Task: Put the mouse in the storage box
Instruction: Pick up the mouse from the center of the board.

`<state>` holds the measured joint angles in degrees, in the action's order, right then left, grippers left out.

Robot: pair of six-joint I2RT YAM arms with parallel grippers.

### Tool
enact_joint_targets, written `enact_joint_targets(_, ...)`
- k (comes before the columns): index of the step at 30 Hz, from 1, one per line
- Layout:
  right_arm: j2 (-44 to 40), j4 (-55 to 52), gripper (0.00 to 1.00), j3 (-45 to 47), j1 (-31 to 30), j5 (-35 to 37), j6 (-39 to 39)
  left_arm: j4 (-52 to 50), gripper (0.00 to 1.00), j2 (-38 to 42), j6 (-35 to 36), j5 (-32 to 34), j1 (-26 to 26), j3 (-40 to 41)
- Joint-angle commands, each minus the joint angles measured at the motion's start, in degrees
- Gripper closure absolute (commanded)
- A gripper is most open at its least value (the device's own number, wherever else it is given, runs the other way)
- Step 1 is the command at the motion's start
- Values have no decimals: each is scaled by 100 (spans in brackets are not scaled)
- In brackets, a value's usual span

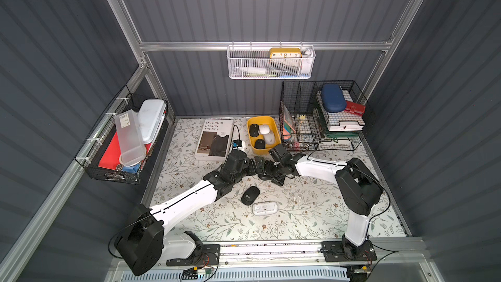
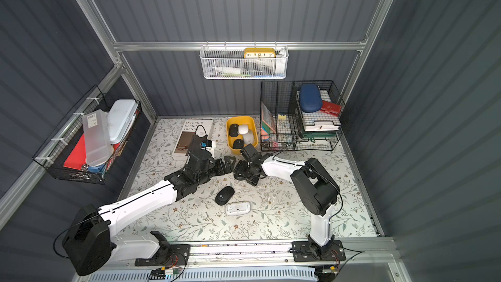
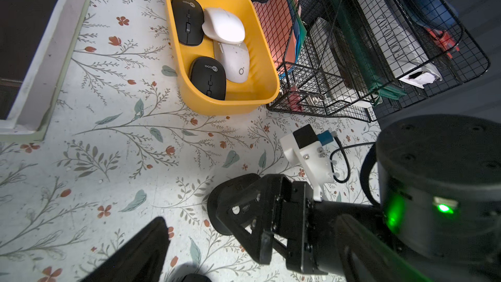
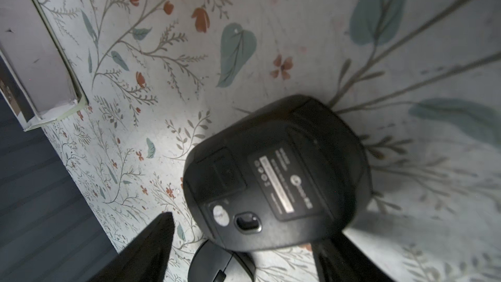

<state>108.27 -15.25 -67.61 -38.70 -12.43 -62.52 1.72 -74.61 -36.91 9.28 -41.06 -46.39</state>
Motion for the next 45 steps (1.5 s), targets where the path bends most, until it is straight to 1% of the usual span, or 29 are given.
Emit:
enact_joint_targets(1, 46, -174, 16, -134, 68, 200, 22, -31, 1, 44, -40, 65, 7, 34)
enact_joint_targets(6, 105, -55, 18, -167, 224, 220, 167, -3, 1, -43, -23, 57, 2, 7)
enact_joint_targets(10, 165, -26, 21, -208, 318, -9, 198, -30, 1, -45, -1, 82, 5, -6)
enact_joint_targets(15, 177, -148, 22, -191, 177, 51, 266, -49, 1, -36, 0, 118, 3, -5)
enact_joint_targets(20, 328, -203, 23, -62, 160, 103, 288, -39, 1, -72, 2, 118, 5, -19)
enact_joint_targets(24, 418, -279, 29, -69, 110, 171, 302, -57, 1, -54, 17, 152, 6, -19)
enact_joint_targets(30, 757, -649, 33, -480, 51, 290, 446, -57, 1, -80, 21, 171, 5, -43)
enact_joint_targets(33, 878, -762, 38, -708, 55, 382, 525, -74, 1, -55, 17, 193, 6, -29)
enact_joint_targets(37, 957, -867, 50, -935, 50, 624, 657, -97, 1, -10, -1, 232, 7, -11)
enact_joint_targets(41, 967, -761, 62, -947, 47, 684, 706, -101, 1, 17, -14, 267, 9, -13)
enact_joint_targets(43, 910, -761, 67, -943, 39, 742, 753, -92, 1, 0, -23, 267, 9, -18)
enact_joint_targets(45, 798, -749, 70, -905, 37, 811, 847, -92, 1, -42, -27, 267, 3, -27)
